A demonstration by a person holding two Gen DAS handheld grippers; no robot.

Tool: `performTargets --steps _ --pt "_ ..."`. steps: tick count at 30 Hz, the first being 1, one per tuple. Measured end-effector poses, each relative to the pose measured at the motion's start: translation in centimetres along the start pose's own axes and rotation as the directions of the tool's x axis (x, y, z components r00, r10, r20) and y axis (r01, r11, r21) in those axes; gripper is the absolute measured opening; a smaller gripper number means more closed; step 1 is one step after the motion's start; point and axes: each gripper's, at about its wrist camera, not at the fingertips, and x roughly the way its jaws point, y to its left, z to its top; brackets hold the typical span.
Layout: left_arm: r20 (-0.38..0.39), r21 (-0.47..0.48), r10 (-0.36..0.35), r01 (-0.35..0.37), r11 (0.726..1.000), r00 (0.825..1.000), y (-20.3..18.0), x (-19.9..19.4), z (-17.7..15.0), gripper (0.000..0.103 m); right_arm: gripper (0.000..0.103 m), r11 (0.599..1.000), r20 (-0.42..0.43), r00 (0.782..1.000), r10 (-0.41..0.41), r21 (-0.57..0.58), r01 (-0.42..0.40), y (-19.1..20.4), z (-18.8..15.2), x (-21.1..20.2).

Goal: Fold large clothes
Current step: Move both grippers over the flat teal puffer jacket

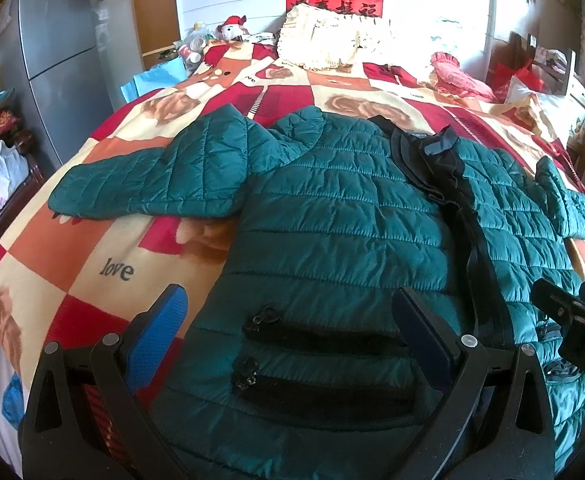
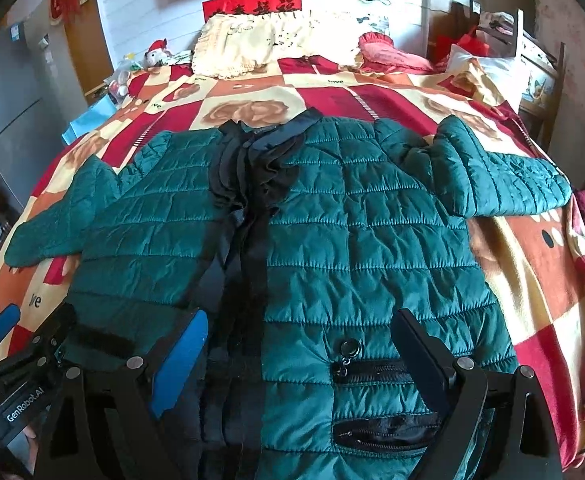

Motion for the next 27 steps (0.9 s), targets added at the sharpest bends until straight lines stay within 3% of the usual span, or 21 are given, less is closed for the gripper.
performTargets --steps 17,27 --pt "0.002 0.003 0.003 -0.003 1.0 1.0 -0.5 0.5 0.9 0.102 0.092 1.0 -0.006 1.0 0.003 0.002 -0.003 0.1 0.6 0.4" --pt "0.004 -0.03 0.019 -0.019 0.999 1.0 1.9 1.1 2.9 0.102 0.092 1.0 -0.015 1.0 0.015 0.002 -0.015 0.5 1.9 1.2"
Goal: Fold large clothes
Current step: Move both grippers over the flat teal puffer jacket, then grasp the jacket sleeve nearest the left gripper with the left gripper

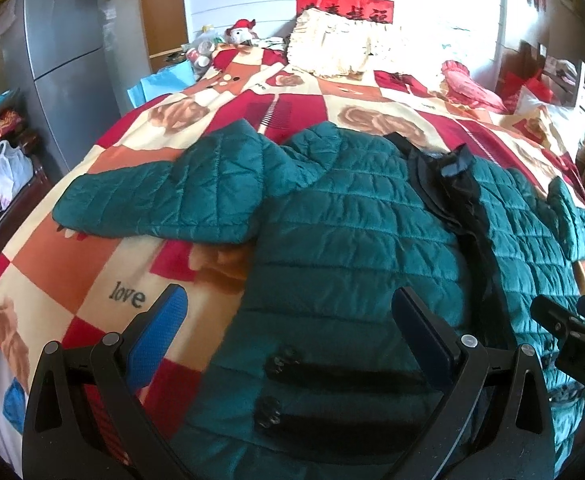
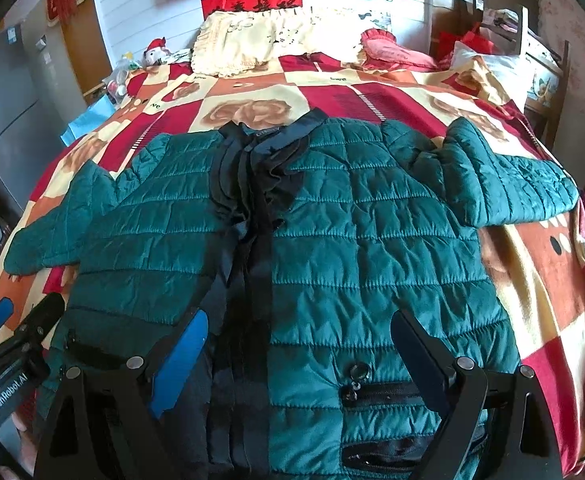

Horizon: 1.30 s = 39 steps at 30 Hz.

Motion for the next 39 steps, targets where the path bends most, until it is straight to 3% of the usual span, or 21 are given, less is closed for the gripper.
performTargets --steps 12,29,35,39 --pt "-0.019 -0.047 0.05 -0.05 0.998 0.999 4.0 2.0 1.8 0.102 0.092 0.999 -0.024 0.999 0.043 -0.004 -0.043 2.6 2.5 2.5" --pt "-0.085 -0.146 0.113 -0.125 0.981 0.99 11.9 5.8 3.2 0.102 0.092 0.997 -0.05 0.998 0.04 -0.07 -0.043 7.4 4.3 6.9" --pt "-0.129 -0.216 0.136 -0.162 0.963 0.982 16.6 7.4 2.9 0.102 0.092 0.996 -0.069 0.997 0.035 -0.085 -0.041 8.4 4.3 8.3" --pt "-0.157 -0.299 0.163 -0.204 0.932 0.974 20.7 8.5 2.5 0.102 0.092 0.994 -0.075 0.997 0.031 -0.101 -0.039 8.7 4.2 8.7"
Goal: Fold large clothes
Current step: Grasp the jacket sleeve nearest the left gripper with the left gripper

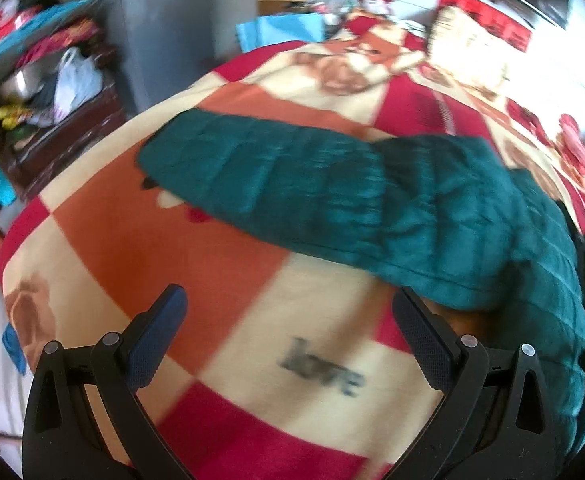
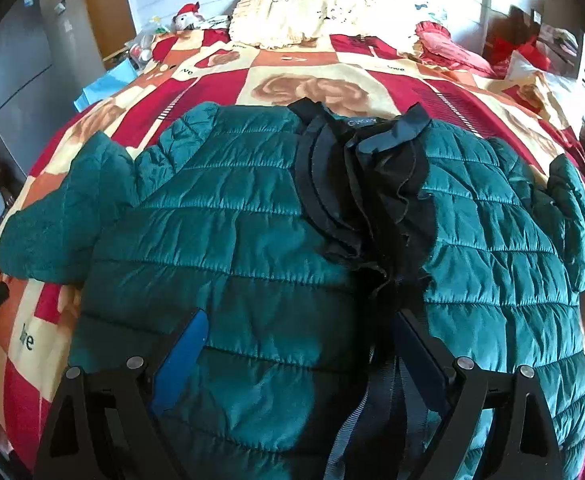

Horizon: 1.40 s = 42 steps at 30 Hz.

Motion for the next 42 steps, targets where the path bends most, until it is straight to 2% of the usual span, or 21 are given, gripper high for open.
performTargets --steps 6,9,14,17,22,23,26,28,29,30,31,32,33,35,42 --pt "-0.008 -0.079 0.053 -0.054 0.995 0.999 4.0 1.8 1.6 0.102 0.092 1.0 0.002 1.0 0.008 -0.007 -0.008 0.3 0.2 0.2" --pt "-0.013 -0.154 0.062 -0.063 0.986 0.998 6.1 2.9 2.7 0.102 0.092 1.0 -0.003 1.0 0.011 -0.011 -0.011 0.5 0.2 0.3" --pt "-0.032 -0.276 0.051 -0.058 0.96 0.998 8.9 5.0 4.7 0.102 0.092 1.0 -0.006 1.0 0.018 -0.022 -0.018 0.7 0.0 0.1" --pt "-0.051 -0.345 0.071 -0.085 0.935 0.996 10.5 6.7 5.9 0.102 0.092 0.999 -0.009 1.0 0.02 -0.027 -0.02 0.8 -0.1 0.0" --pt "-0.055 -0.412 0.062 -0.08 0.908 0.997 11.6 8.6 7.2 0.1 0.092 0.999 -0.018 1.0 0.022 -0.035 -0.022 0.8 -0.3 0.0" --pt "-0.053 -0.419 0.056 -0.073 0.905 0.997 11.6 8.8 7.4 0.096 0.092 0.999 -0.02 1.0 0.021 -0.036 -0.022 0.8 -0.3 0.0" --pt "-0.045 -0.421 0.05 -0.064 0.905 0.998 11.4 9.4 7.7 0.092 0.092 0.999 -0.026 0.999 0.024 -0.033 -0.025 0.8 -0.3 0.1" --pt "-0.024 -0.405 0.041 -0.047 0.913 0.999 11.0 9.6 8.0 0.08 0.092 0.999 -0.031 0.999 0.028 -0.033 -0.029 0.8 -0.4 0.1" --pt "-0.018 -0.395 0.03 -0.034 0.918 0.999 10.9 9.7 8.1 0.068 0.092 0.999 -0.033 0.999 0.028 -0.035 -0.03 0.8 -0.5 0.1" --pt "-0.01 -0.377 0.02 -0.022 0.926 1.0 10.6 9.7 8.4 0.051 0.092 0.999 -0.034 0.999 0.029 -0.036 -0.03 0.8 -0.6 0.0" --pt "-0.02 -0.366 -0.003 -0.004 0.931 1.0 10.3 9.9 8.5 0.045 0.092 0.999 -0.034 0.999 0.029 -0.038 -0.03 0.8 -0.7 0.0" --pt "-0.023 -0.352 0.007 -0.015 0.936 1.0 10.1 9.7 8.6 0.038 0.092 0.999 -0.034 0.999 0.029 -0.04 -0.03 0.8 -0.7 -0.1" --pt "-0.021 -0.348 0.006 -0.013 0.937 1.0 10.0 9.6 8.7 0.024 0.092 0.999 -0.034 0.999 0.028 -0.041 -0.03 0.8 -0.8 -0.1" --pt "-0.008 -0.346 -0.031 0.026 0.938 0.999 9.8 8.6 8.6 0.018 0.092 0.999 -0.036 0.999 0.028 -0.04 -0.03 0.7 -0.9 -0.1" --pt "0.108 -0.235 -0.118 0.14 0.962 0.987 7.1 1.8 7.2 0.015 0.092 1.0 -0.028 0.999 0.02 -0.014 -0.021 -0.2 -0.9 -0.4"
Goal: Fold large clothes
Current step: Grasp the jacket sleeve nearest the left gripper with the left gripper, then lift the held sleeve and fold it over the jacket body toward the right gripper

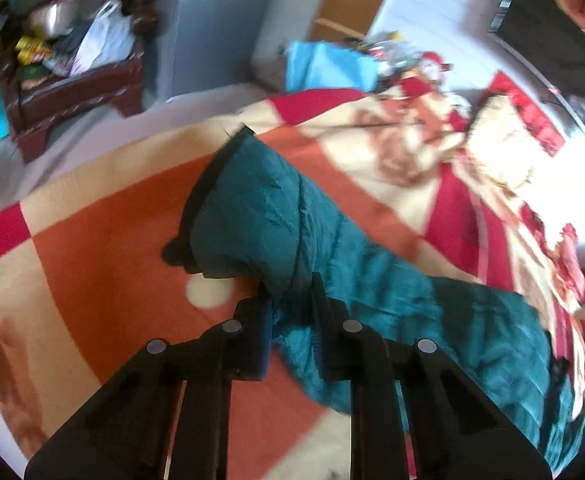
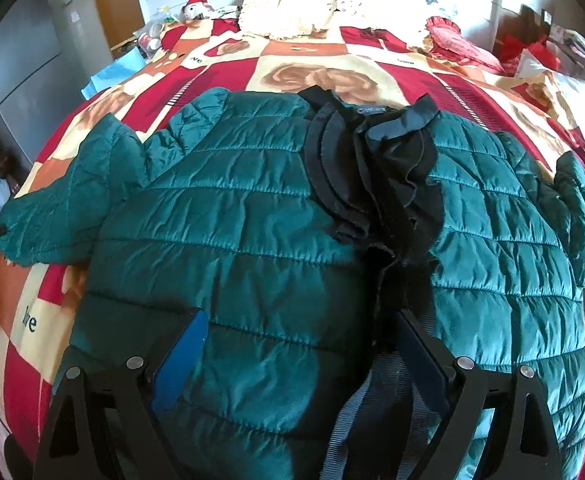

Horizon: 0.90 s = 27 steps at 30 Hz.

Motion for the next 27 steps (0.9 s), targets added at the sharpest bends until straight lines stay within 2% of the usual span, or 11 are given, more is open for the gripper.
performTargets --steps 8,15,18,21,24,25,26,27 --pt "0.017 0.094 -0.159 0.157 0.983 0.987 -4.9 -6.0 -2.1 0.011 0.092 1.0 0.015 1.0 0.006 0.03 -0.007 -1.3 -0.8 -1.5" --pt "0.018 0.218 -0.236 0.227 0.949 0.972 -10.3 -9.6 -4.0 0.01 0.092 0.996 0.037 0.999 0.006 0.083 -0.009 -3.7 -1.7 -3.2" --pt "0.012 0.247 -0.231 0.221 0.943 0.973 -11.4 -9.8 -4.7 0.01 0.092 0.994 0.036 0.999 0.014 0.11 -0.018 -4.6 -2.2 -3.5" --pt "-0.011 0.207 -0.211 0.208 0.956 0.977 -10.9 -8.9 -5.1 0.011 0.092 0.992 0.036 0.999 0.021 0.12 -0.025 -5.1 -2.6 -3.8" --pt "-0.049 0.111 -0.222 0.227 0.968 0.974 -8.7 -7.3 -5.3 0.012 0.092 0.991 0.045 0.999 0.027 0.132 -0.033 -5.4 -2.7 -4.0" --pt "-0.067 0.062 -0.224 0.228 0.972 0.972 -7.5 -6.5 -5.3 0.014 0.092 0.99 0.041 0.999 0.033 0.137 -0.038 -5.5 -2.7 -4.0" --pt "-0.084 0.02 -0.204 0.206 0.978 0.975 -6.4 -5.7 -5.3 0.024 0.092 0.989 0.038 0.999 0.036 0.139 -0.041 -5.5 -2.7 -3.9" --pt "-0.09 -0.003 -0.186 0.187 0.982 0.978 -5.5 -5.2 -5.3 0.046 0.092 0.989 0.033 0.999 0.039 0.138 -0.043 -5.4 -2.8 -3.7"
